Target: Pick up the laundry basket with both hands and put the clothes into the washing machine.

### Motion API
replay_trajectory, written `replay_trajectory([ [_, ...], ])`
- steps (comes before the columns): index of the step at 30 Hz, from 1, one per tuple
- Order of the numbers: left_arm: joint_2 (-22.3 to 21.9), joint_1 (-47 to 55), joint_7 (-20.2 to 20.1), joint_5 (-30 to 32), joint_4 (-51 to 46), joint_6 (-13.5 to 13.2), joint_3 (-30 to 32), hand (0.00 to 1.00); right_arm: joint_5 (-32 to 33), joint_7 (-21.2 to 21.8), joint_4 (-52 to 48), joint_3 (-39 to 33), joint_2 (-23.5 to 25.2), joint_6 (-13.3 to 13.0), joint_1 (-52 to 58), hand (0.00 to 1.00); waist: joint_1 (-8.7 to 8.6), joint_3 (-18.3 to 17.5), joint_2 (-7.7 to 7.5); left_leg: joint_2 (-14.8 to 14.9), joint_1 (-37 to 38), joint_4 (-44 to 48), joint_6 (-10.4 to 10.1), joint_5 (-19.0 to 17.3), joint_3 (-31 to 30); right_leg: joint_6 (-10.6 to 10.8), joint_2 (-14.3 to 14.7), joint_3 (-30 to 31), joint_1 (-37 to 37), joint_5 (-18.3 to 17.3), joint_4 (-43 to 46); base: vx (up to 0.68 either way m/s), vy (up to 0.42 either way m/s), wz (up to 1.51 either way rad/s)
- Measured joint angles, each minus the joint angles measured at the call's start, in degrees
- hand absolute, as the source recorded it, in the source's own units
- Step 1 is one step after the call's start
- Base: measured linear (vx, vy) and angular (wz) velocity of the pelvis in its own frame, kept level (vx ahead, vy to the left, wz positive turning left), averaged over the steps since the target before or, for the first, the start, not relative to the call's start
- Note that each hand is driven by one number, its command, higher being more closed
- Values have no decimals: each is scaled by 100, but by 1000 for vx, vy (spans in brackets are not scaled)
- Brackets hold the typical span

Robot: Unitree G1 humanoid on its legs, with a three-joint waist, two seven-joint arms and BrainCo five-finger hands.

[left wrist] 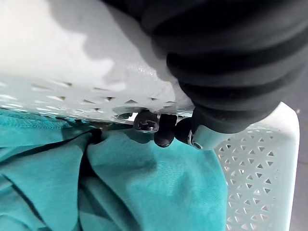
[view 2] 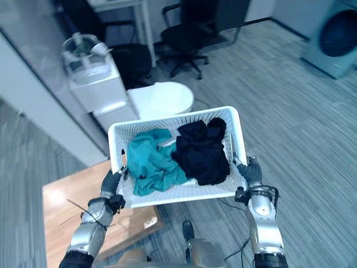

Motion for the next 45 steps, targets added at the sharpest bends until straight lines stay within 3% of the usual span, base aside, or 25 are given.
replay_trajectory([
  [3, -90, 163, -40, 4, -280, -16, 104, 100, 0, 4, -472, -19, 177, -37, 328, 100, -133, -45, -91, -268, -9, 141, 130, -92, -642, 74, 147, 288, -377, 200, 385, -101, 31, -56],
  [6, -209, 1133, -100, 34, -1002, -145, 189, 100, 48, 154, -857, 82, 313, -209, 928, 100, 339, -214, -96, -749, 197, 418, 141, -583, -1275, 261, 749, 1627, -707, -94, 983, -154, 66, -221],
  [8, -262, 1261, -210, 73, -1052, -61, 153, 100, 110, 174, -864, 75, 317, -226, 1132, 100, 130, -340, 86, -594, 123, 226, 382, -778, -1227, 653, 837, 1818, -690, -312, 290, -219, 136, -194],
  [9, -267, 1237, -271, 165, -1044, -83, 180, 100, 208, 150, -962, 71, 333, -231, 1224, 100, 116, -444, 336, -259, 111, -323, 379, -1138, -1030, 654, 1066, 1705, -1183, -274, 780, -221, 80, -176],
  [10, -233, 1186, -316, 206, -898, -100, 255, 100, 235, 127, -961, 124, 447, -223, 1288, 100, 129, -434, 56, -297, 86, -343, 238, -1075, -523, 400, 1167, 1658, -1557, -54, 2083, -225, 71, -202],
  [11, -193, 1128, -331, 216, -806, -15, 229, 100, 236, 117, -1042, 130, 430, -216, 1512, 100, 53, -478, -294, -595, 60, -143, 223, -1083, -239, 314, 912, 1570, -1363, -379, 1692, -143, 29, -168],
  [12, -235, 1111, -339, 221, -756, 49, 181, 100, 236, 118, -996, 74, 392, -187, 1550, 100, 88, -462, -244, -619, 3, -84, 295, -1138, -299, 490, 922, 1596, -1225, -222, 1161, -200, 79, -216],
  [13, -287, 1088, -371, 260, -703, 86, 179, 100, 233, 122, -988, 43, 428, -116, 1542, 100, 345, -481, -114, -452, 190, -513, 324, -852, 114, 271, 536, 567, -1150, -422, 394, -225, 18, -243],
  [15, -253, 1099, -370, 259, -696, 99, 214, 100, 232, 105, -986, 105, 443, -114, 1564, 100, 351, -366, -100, -203, 572, -805, 287, -683, 1073, -429, -285, -1657, -1569, -651, 2225, -200, -71, -226],
  [16, -268, 1119, -370, 259, -697, 98, 206, 100, 226, 104, -976, 113, 439, -112, 1556, 100, 357, -368, -84, -163, 722, -882, 260, -668, 1296, -547, -556, -2007, -1544, -799, 2780, -101, -107, -171],
  [19, -279, 1114, -315, 252, -702, 17, 247, 100, 214, 98, -909, 145, 403, -208, 1460, 100, 324, -463, -32, 71, 1004, -947, 127, -678, 2049, -130, -1496, -2130, -1087, -1655, 3936, 7, -162, -146],
  [20, -268, 1104, -290, 237, -705, -65, 279, 100, 182, 98, -817, 196, 410, -265, 1326, 100, 324, -549, -167, 108, 1006, -920, -112, -755, 2269, 356, -1689, -1917, -835, -1782, 3464, 78, -280, -138],
  [21, -262, 1059, -243, 203, -645, -87, 282, 100, 90, 98, -619, 232, 404, -284, 1101, 100, 354, -581, -162, 153, 916, -979, -227, -752, 2358, 485, -1497, -1896, -725, -1987, 2854, 66, -240, -129],
  [24, -358, 861, -183, 203, -314, -57, 194, 100, 45, 84, -229, 173, 233, -288, 865, 100, 136, -615, 179, 438, 991, -1382, -486, -564, 2201, 280, -961, -1891, -713, -1725, 2415, 112, -190, -55],
  [28, -303, 823, -150, 203, -127, -50, 203, 100, 43, 46, -111, 270, 262, -291, 893, 100, 56, -588, 206, 885, 932, -471, -532, -519, 1732, 160, -599, -1971, -165, -1726, 2081, 124, -152, -7],
  [30, -304, 840, -85, 202, -148, -50, 254, 100, 42, -22, -176, 378, 248, -328, 951, 100, 61, -525, 298, 1154, 167, 1319, 2, -211, 1246, 72, -484, -2118, 157, -1796, 1958, 98, -153, 14],
  [31, -283, 917, -60, 170, -212, -53, 298, 100, 40, -45, -330, 453, 225, -328, 1007, 100, 140, -477, 346, 1341, -372, 2497, 790, 436, 982, -10, -382, -2088, 362, -1844, 1899, 127, -109, -25],
  [32, -238, 1066, -58, 72, -255, -115, 333, 100, 40, -61, -379, 542, 202, -337, 1043, 100, 267, -413, 379, 1344, -636, 3113, 675, 1392, 689, -100, -327, -1982, 651, -1897, 1756, 150, -73, -35],
  [33, -208, 1132, -59, 49, -254, -130, 348, 100, 39, -60, -368, 593, 214, -326, 1053, 100, 324, -389, 333, 1282, -694, 3273, 562, 1872, 583, -135, -339, -1917, 800, -1915, 1650, 295, -70, -20],
  [34, -242, 1291, -63, -17, -362, -147, 332, 100, 27, -64, -362, 686, 158, -321, 1026, 100, 396, -315, 221, 1111, -1173, 3963, 289, 1708, 363, -268, -381, -1859, 1079, -2017, 1424, 285, -73, 4],
  [37, -329, 1381, -62, -45, -440, -135, 338, 100, 27, -36, -290, 723, -10, -287, 879, 100, 453, -222, 245, 542, -1839, 3783, 254, 694, 449, -310, -542, -1736, 1209, -2134, 1184, 219, -23, -2],
  [38, -360, 1415, -63, -52, -439, -126, 356, 100, 27, -2, -177, 747, -59, -239, 754, 100, 610, -187, 197, 239, -2035, 2950, 175, 408, 711, -314, -702, -1618, 1270, -2140, 1051, 391, 79, -44],
  [41, -404, 1617, -64, -223, -466, -130, 478, 100, 21, 18, 6, 939, -185, -169, 496, 100, 702, -138, 142, 30, -2167, 37, -140, 612, 1139, -177, -920, -1604, 1831, -2111, 478, 418, 112, -28],
  [42, -406, 1639, -62, -241, -445, -116, 521, 100, -2, 17, 95, 984, -160, -173, 460, 100, 745, -127, 44, -120, -2100, -192, 169, 1139, 1220, -117, -1074, -1594, 2027, -2120, 375, 734, 259, -2],
  [45, -467, 1575, -62, -240, -487, -87, 623, 100, -24, 24, 275, 961, -144, -141, 126, 100, 712, -140, -61, -187, -2511, 992, 709, 889, 1371, 478, -1321, -1157, 2042, -1721, 517, 548, 282, 9],
])
